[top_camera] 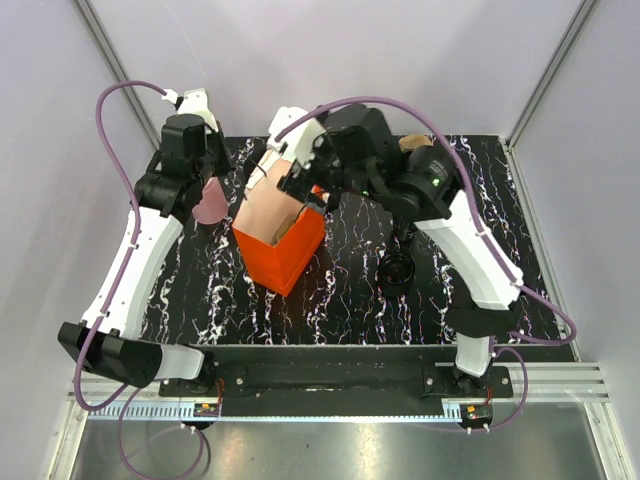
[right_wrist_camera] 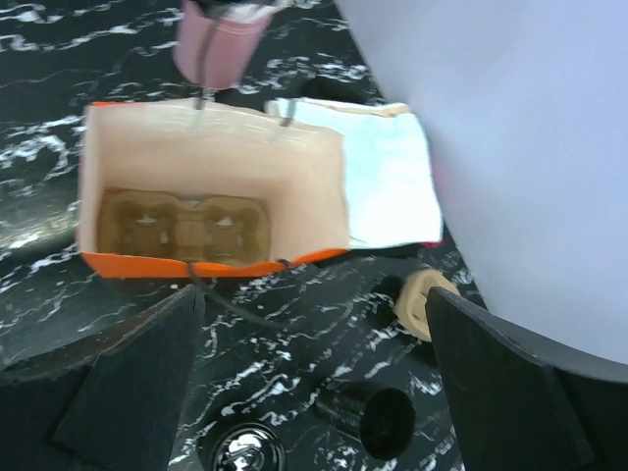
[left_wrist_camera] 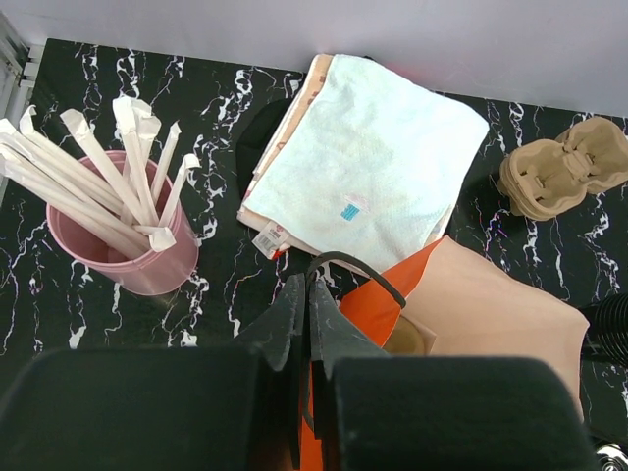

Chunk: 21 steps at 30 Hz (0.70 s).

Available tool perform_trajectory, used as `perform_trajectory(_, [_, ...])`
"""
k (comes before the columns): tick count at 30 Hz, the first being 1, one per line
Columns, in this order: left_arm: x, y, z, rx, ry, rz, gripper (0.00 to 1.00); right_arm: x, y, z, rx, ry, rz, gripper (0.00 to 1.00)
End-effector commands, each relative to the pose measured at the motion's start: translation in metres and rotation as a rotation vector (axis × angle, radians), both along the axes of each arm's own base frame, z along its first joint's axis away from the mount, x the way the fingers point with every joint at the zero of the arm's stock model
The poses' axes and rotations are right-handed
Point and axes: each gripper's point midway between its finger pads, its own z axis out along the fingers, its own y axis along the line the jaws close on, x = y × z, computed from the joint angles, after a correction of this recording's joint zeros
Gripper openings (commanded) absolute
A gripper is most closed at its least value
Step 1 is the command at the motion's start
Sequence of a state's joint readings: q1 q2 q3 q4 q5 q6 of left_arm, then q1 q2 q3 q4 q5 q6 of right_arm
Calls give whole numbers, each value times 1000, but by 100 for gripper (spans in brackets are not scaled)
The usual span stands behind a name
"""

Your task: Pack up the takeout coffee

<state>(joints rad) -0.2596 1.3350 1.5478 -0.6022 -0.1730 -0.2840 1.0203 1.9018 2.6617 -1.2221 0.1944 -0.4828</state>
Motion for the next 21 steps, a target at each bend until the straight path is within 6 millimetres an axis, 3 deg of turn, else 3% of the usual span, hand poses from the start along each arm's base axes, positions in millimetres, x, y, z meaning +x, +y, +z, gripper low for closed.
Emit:
perform_trajectory(1, [-1,12,41,17,-113,33,0,28,-53,45,79,-119,-182,100])
perform_trajectory(5, [-1,13,55,38,-145,23,0,57,-103,58,127,-131,-325,100])
perform_trajectory(7, [-1,14,63,45,-162,20,0,74,-129,54,128,-117,-397,100])
perform_trajectory(8, [-2,14,64,46,-164,24,0,74,-139,58,141,-122,-411,100])
perform_trajectory(10, [-2,15,68,52,-172,24,0,87,-152,43,125,-98,-450,100])
perform_trajectory(11, [-2,16,69,52,-176,27,0,84,-163,47,139,-111,-467,100])
perform_trajectory(12, [-2,17,69,57,-175,29,0,92,-163,30,114,-92,-481,100])
perform_trajectory(17, [-1,18,62,80,-164,28,7,117,-219,-3,130,-13,-624,100])
perform_trajectory(21, [-2,17,62,78,-163,21,4,130,-247,-55,97,87,-688,100])
